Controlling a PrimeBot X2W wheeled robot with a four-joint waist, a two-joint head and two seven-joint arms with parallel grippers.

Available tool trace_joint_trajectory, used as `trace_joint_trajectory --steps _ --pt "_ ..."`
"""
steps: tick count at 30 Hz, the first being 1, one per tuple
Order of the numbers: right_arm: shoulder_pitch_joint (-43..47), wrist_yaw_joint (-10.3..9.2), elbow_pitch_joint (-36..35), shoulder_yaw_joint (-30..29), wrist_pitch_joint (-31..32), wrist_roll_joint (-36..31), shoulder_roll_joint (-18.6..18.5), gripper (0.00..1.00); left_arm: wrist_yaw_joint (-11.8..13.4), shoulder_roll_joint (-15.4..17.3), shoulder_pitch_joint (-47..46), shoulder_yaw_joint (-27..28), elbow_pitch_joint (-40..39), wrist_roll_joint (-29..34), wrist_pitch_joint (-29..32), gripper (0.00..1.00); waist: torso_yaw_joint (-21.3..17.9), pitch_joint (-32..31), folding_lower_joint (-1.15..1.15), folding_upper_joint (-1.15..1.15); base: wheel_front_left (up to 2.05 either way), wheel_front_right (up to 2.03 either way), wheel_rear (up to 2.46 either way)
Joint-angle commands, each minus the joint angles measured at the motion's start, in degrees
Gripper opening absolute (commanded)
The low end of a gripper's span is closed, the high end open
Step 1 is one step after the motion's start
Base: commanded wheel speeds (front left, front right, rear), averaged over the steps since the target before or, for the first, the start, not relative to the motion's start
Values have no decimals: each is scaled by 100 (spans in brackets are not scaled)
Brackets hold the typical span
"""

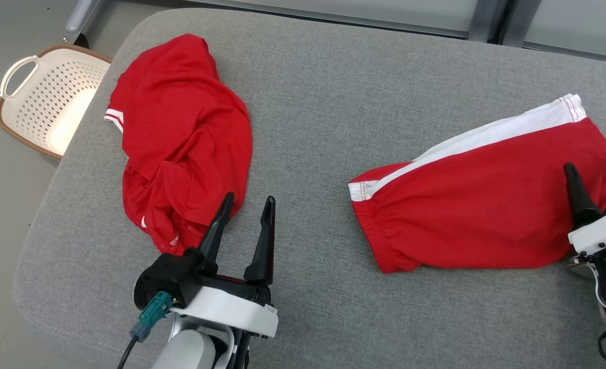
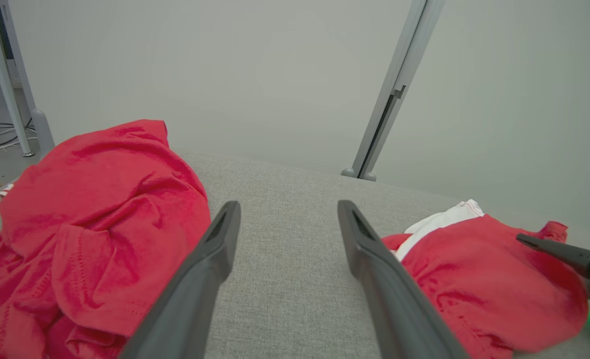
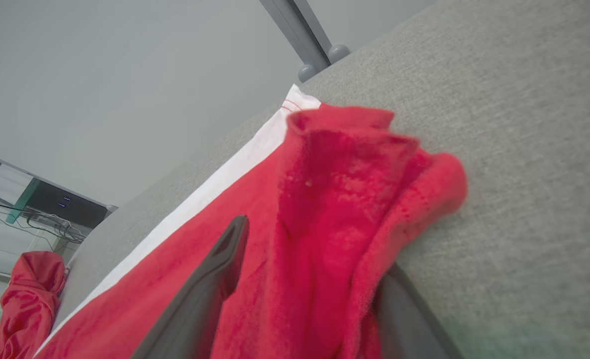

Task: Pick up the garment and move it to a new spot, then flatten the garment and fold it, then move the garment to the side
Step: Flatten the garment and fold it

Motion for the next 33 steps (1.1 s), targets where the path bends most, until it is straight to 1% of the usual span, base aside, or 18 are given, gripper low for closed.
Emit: trace_joint_trajectory --steps 1,4,5,6,7,9,11,15,22,26,30,31,33 --pt "123 17 266 31 -2 -14 75 100 -27 21 -72 -2 39 -12 -12 100 -4 1 0 0 0 0 0" --pt "-31 16 508 37 -76 -130 70 100 -49 20 -67 -32 137 -32 -12 100 -15 -7 0 0 0 0 0" --pt "-84 16 598 22 -104 -162 76 68 -53 21 -79 -28 157 -20 -12 100 -20 -14 0 0 0 0 0" --pt "-137 14 718 -13 -154 -232 57 33 -55 20 -80 -21 170 -22 -12 100 -26 -27 0 0 0 0 0" --pt "-189 3 830 -41 -232 -317 41 0 -57 20 -73 -10 173 -48 -12 100 -34 -47 0 0 0 0 0" --pt "-274 2 1063 -120 -402 -467 38 0 -52 19 -45 6 182 -66 -12 100 -59 -96 0 0 0 0 0" --pt "-370 3 1158 -114 -524 -523 151 0 -61 19 -23 30 185 -52 -12 100 -102 -156 0 0 0 0 0" --pt "-431 4 1255 -103 -741 -566 212 0 -80 19 10 79 200 5 -12 100 -228 -280 0 0 0 0 0" --pt "-276 4 1350 -251 -1315 -619 172 0 -114 21 73 190 221 116 -12 100 -553 -545 0 0 0 0 0" --pt "-106 5 1614 -596 -1609 -719 130 0 -133 22 163 262 245 174 -12 100 -792 -707 0 0 0 0 0" --pt "139 5 1890 -1065 -1762 -935 35 0 -165 21 210 306 261 212 -12 100 -1003 -841 0 0 0 0 0" --pt "237 5 2020 -1412 -1787 -1019 20 0 -165 21 236 319 262 231 -12 100 -1096 -883 0 0 0 0 0" --pt "325 6 1985 -1805 -1790 -1240 6 0 -179 21 276 328 276 261 -12 100 -1175 -906 0 0 0 0 0"
